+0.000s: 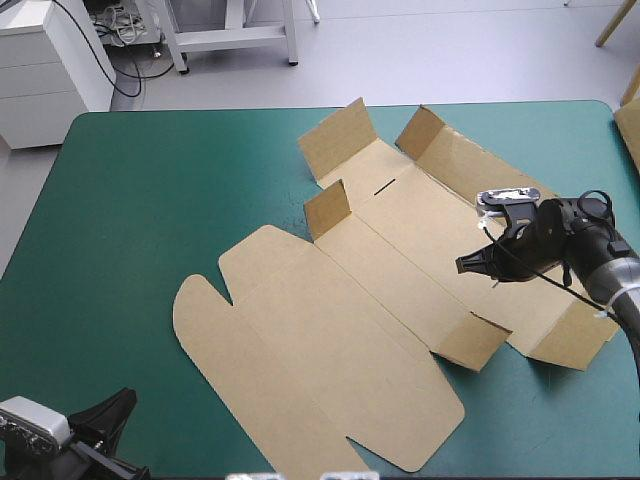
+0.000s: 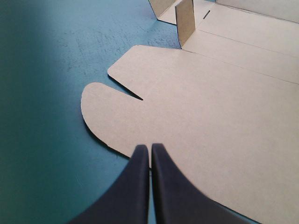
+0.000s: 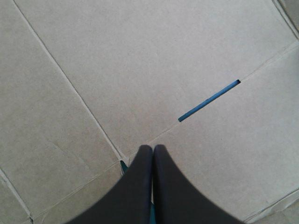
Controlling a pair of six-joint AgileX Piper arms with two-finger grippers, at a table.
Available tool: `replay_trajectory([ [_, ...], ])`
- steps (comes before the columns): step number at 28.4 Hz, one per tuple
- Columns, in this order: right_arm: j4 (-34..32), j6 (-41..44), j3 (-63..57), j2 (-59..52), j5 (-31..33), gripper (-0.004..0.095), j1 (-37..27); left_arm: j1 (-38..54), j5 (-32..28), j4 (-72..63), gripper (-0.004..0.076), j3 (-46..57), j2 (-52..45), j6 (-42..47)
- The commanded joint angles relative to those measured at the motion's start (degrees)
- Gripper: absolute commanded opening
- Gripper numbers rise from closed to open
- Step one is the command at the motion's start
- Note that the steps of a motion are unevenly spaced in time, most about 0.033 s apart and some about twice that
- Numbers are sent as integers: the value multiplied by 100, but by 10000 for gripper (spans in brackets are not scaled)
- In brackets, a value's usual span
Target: Fold the box
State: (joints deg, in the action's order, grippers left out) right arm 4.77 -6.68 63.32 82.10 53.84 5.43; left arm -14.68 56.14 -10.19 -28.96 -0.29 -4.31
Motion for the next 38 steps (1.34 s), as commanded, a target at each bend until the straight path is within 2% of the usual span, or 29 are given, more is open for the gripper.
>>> replay_trajectory([
  [1, -3, -56, 189, -171, -154, -20, -42, -15, -445, -77, -8, -124, 90, -12],
  [14, -16, -56, 189, -171, -139, -20, -42, -15, -445, -77, -8, -124, 90, -12],
  [23, -324, -30, 189, -238, 480, -20, -42, -15, -445, -77, -8, -124, 90, -12],
  [30, -553, 223, 199, -919, 693, -20, -42, -15, -445, -99, -8, -124, 90, -71],
  [36, -605, 399, 199, -1833, 1305, -20, -42, -15, -445, -112, -8, -124, 90, -85],
  [38, -555, 568, 199, -2185, 1318, -20, -42, -15, -445, -112, -8, -124, 90, -85],
])
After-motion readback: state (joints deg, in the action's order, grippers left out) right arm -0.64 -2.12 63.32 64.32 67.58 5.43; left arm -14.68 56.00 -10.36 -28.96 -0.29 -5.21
